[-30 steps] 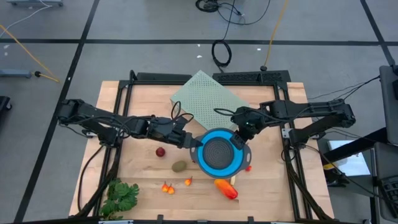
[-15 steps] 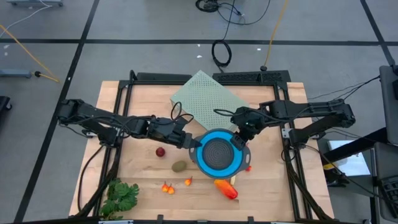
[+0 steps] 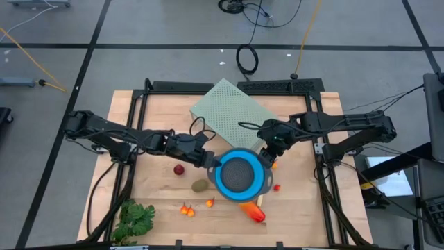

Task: Pick & Place Fruit
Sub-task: Put the blue strainer bowl on the shelf

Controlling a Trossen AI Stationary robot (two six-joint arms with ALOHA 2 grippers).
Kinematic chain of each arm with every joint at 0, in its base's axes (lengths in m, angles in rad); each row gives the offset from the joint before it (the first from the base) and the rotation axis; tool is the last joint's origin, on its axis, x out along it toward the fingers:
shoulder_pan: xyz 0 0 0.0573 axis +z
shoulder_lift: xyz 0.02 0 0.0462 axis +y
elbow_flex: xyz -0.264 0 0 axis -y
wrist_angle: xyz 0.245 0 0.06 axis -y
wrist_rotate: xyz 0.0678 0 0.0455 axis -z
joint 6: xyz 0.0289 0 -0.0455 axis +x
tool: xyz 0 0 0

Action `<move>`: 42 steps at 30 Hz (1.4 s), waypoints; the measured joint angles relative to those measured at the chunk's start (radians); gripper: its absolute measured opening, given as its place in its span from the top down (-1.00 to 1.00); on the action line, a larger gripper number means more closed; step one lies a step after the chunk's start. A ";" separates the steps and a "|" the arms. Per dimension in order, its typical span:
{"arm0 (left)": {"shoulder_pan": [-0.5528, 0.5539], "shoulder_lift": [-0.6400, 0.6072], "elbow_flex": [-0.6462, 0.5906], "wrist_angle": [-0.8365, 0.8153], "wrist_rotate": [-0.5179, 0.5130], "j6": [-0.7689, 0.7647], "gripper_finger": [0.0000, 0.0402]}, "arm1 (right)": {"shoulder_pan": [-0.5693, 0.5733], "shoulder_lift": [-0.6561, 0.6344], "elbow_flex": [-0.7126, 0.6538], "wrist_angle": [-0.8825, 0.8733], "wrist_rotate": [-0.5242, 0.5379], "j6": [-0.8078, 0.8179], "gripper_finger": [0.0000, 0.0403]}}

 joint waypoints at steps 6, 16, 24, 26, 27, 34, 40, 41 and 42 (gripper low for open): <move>0.000 -0.024 0.000 -0.004 0.025 -0.009 0.83 | 0.000 0.000 0.000 0.000 -0.062 0.000 0.51; -0.011 -0.092 0.000 -0.174 0.079 -0.010 0.83 | 0.000 -0.047 0.000 0.005 -0.054 -0.033 0.54; -0.008 -0.172 0.002 -0.277 0.063 0.021 0.83 | 0.002 -0.112 0.000 -0.024 0.001 -0.033 0.58; -0.005 -0.190 0.000 -0.320 0.049 0.026 0.83 | 0.002 -0.127 0.000 -0.042 0.001 -0.050 0.60; -0.003 -0.207 0.002 -0.310 0.044 0.026 0.83 | 0.002 -0.132 0.000 -0.051 0.001 -0.053 0.61; 0.000 -0.290 0.001 -0.419 -0.017 0.018 0.83 | 0.002 -0.152 0.000 -0.088 0.001 -0.085 0.78; 0.007 -0.347 0.000 -0.472 -0.061 0.010 0.83 | 0.002 -0.154 0.000 -0.090 0.001 -0.113 0.98; 0.010 -0.357 0.000 -0.463 -0.065 0.009 0.83 | 0.002 -0.153 0.000 -0.089 0.001 -0.115 0.99; 0.012 -0.365 0.000 -0.470 -0.065 0.009 0.83 | 0.002 -0.153 0.000 -0.090 0.001 -0.115 0.98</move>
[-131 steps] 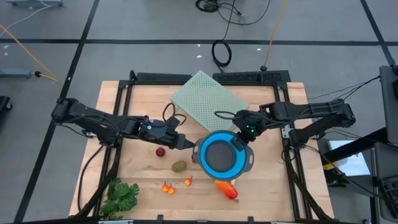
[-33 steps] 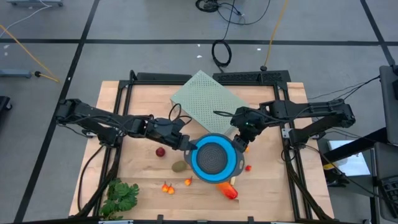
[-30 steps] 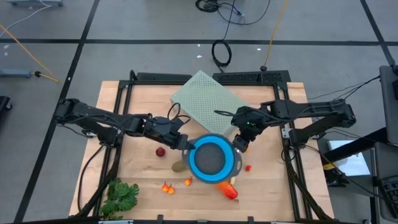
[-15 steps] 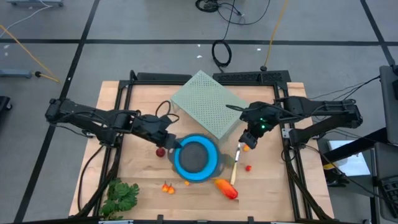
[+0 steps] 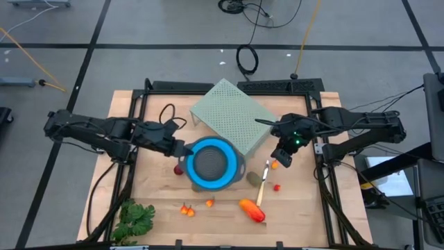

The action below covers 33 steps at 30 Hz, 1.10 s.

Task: Pick & Place Fruit
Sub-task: Put the blue strainer bowl on the shelf

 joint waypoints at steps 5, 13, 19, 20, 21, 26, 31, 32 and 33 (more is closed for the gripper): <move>0.011 -0.032 0.000 -0.041 -0.015 -0.006 0.83 | 0.000 0.000 0.000 0.000 0.000 -0.015 1.00; 0.051 -0.081 0.000 -0.032 -0.031 0.002 0.83 | 0.000 -0.001 0.000 0.000 0.028 -0.052 1.00; 0.090 -0.116 0.000 -0.041 -0.045 0.004 0.83 | 0.000 -0.001 0.000 0.000 0.030 -0.063 1.00; 0.097 -0.120 0.000 -0.042 -0.044 0.006 0.83 | 0.000 -0.001 0.000 0.000 0.030 -0.064 1.00; 0.104 -0.128 0.000 -0.038 -0.044 0.007 0.83 | 0.000 -0.001 0.000 0.000 0.030 -0.065 1.00; 0.134 -0.145 0.000 -0.033 -0.045 0.001 0.83 | 0.000 -0.001 0.000 -0.001 0.051 -0.068 1.00; 0.158 -0.152 0.000 -0.029 -0.044 -0.023 0.83 | 0.000 -0.001 0.000 0.000 0.052 -0.068 1.00; 0.162 -0.153 0.000 -0.033 -0.045 -0.027 0.83 | 0.000 -0.001 0.000 0.000 0.052 -0.068 1.00; 0.167 -0.153 0.000 -0.032 -0.045 -0.034 0.83 | 0.000 -0.001 0.000 0.000 0.052 -0.068 1.00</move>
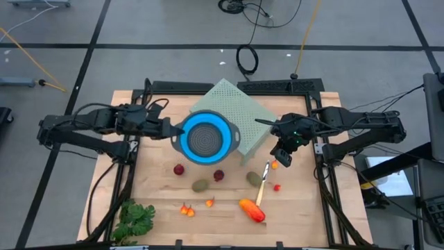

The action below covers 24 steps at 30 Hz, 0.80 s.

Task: Pick & Place Fruit
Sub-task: Put the blue strainer bowl on the shelf

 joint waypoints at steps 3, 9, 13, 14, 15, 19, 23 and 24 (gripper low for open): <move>0.015 0.001 0.000 0.003 0.000 -0.015 0.83 | 0.000 0.000 0.000 0.000 0.000 -0.012 1.00; 0.043 0.001 0.000 0.009 0.000 -0.059 0.83 | 0.000 0.000 0.000 0.000 0.000 -0.055 1.00; 0.059 0.001 0.000 0.021 0.000 -0.081 0.83 | 0.000 0.000 0.000 0.000 0.000 -0.120 1.00; 0.063 0.001 0.000 0.023 -0.001 -0.088 0.83 | 0.000 0.000 0.000 0.000 0.001 -0.144 1.00; 0.066 0.001 0.000 0.027 -0.001 -0.091 0.83 | 0.000 0.000 0.000 0.000 0.001 -0.170 1.00; 0.081 0.002 0.000 0.080 -0.005 -0.094 0.83 | 0.000 0.000 0.000 0.000 0.033 -0.275 1.00; 0.090 0.002 0.000 0.115 -0.023 -0.094 0.83 | 0.000 -0.010 0.000 0.000 0.053 -0.371 1.00; 0.090 0.002 0.000 0.119 -0.028 -0.094 0.83 | 0.000 -0.014 0.000 0.000 0.053 -0.388 1.00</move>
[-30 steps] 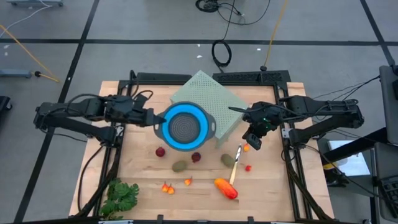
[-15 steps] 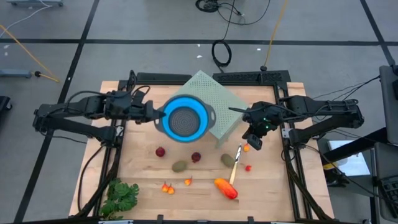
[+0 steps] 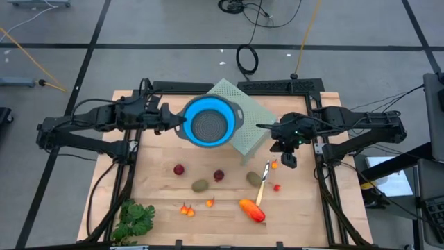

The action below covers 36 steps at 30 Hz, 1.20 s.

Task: Pick & Place Fruit
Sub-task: Put the blue strainer bowl on the shelf

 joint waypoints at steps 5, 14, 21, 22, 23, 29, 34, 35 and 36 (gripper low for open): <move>0.000 0.000 0.000 0.004 -0.035 -0.005 0.83 | 0.000 -0.030 0.000 0.000 0.002 -0.070 1.00; 0.002 0.030 0.000 0.035 -0.078 -0.022 0.83 | 0.000 -0.153 -0.120 0.075 0.056 -0.088 1.00; 0.040 0.094 0.000 0.115 -0.067 -0.026 0.83 | 0.000 -0.303 -0.343 0.212 0.048 -0.039 1.00; 0.048 0.103 0.000 0.122 -0.062 -0.026 0.83 | 0.000 -0.328 -0.374 0.235 0.048 -0.033 1.00; 0.057 0.112 0.000 0.130 -0.054 -0.026 0.83 | 0.000 -0.351 -0.404 0.254 0.048 -0.030 1.00; 0.112 0.167 0.000 0.189 -0.020 -0.026 0.83 | 0.000 -0.488 -0.549 0.329 0.048 -0.027 1.00; 0.164 0.204 0.000 0.203 0.019 -0.025 0.83 | 0.000 -0.578 -0.619 0.336 0.048 -0.029 1.00; 0.174 0.213 0.000 0.206 0.026 -0.025 0.83 | 0.000 -0.594 -0.628 0.336 0.048 -0.029 1.00; 0.183 0.219 0.000 0.213 0.032 -0.024 0.83 | 0.000 -0.612 -0.635 0.336 0.048 -0.029 1.00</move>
